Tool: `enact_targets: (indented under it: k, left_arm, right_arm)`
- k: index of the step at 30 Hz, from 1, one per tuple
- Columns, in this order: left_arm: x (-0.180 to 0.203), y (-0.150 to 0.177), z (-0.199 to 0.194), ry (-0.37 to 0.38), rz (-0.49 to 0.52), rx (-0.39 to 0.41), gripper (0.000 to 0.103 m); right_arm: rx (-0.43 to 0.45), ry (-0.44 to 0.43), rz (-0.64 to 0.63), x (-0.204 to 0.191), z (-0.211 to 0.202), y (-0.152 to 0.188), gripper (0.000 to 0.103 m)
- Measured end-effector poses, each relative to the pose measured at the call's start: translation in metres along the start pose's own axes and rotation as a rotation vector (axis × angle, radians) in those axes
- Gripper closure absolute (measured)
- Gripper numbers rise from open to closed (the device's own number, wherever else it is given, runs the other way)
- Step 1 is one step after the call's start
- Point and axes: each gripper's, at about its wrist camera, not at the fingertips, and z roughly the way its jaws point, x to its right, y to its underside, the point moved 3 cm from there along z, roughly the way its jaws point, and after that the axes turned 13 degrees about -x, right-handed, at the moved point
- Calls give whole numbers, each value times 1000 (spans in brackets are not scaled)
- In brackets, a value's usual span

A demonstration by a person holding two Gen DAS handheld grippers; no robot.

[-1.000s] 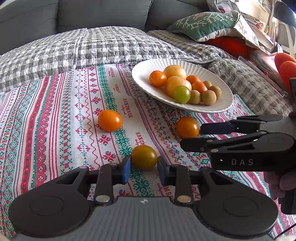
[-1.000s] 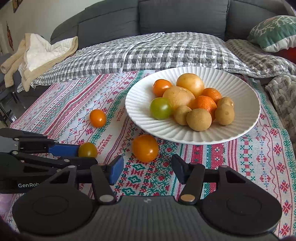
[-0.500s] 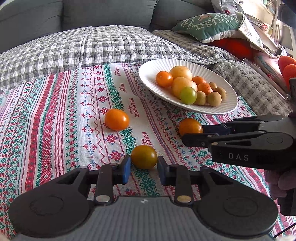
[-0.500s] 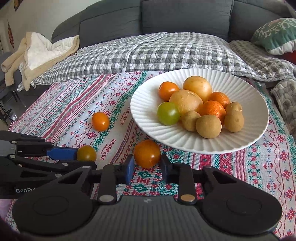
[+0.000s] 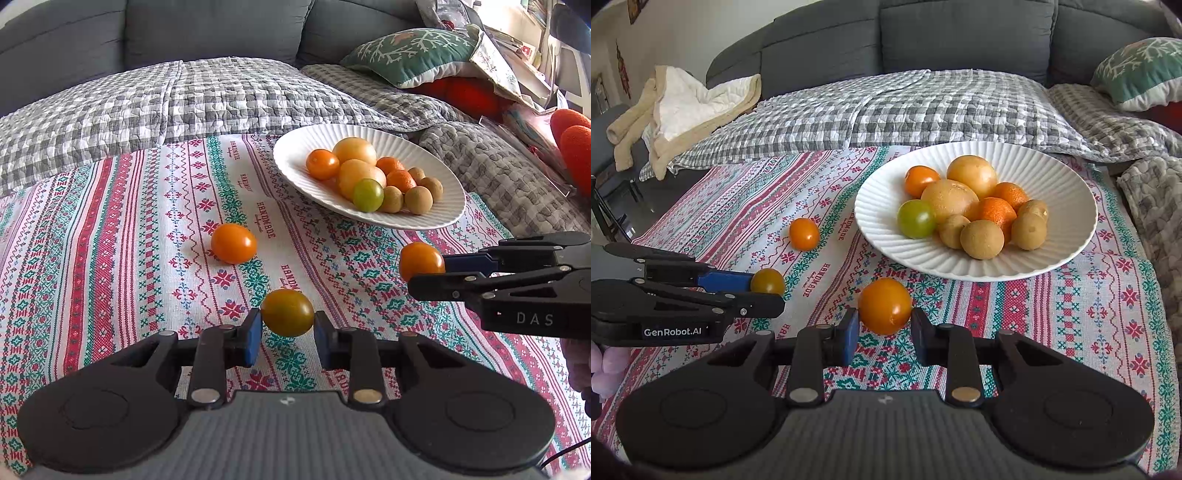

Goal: Organize fruits
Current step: 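Grasp an orange cherry tomato with the right tool while the left tool holds the yellow tomato, then carry the yellow and orange tomatoes onto the white plate and open both tools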

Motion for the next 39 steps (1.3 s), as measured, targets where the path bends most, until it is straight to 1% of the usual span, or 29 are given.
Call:
enact_targets:
  k: [12,26,34,39]
  left_arm:
    - [9,2,-16,18,-6,27,84]
    - [21,-7,-30,43,-20,74,84]
    - [31,-16,-31,39,-24,100,84]
    - [36,-26,-25,25,-14,104,84]
  right_arm:
    - [16,-10,-13,-1,-21,14,76]
    - [49,-3,-24,2,-41,23,76]
    - [96,10,9,17,-55,20,76]
    - [128,24,47,32,-62,15,76]
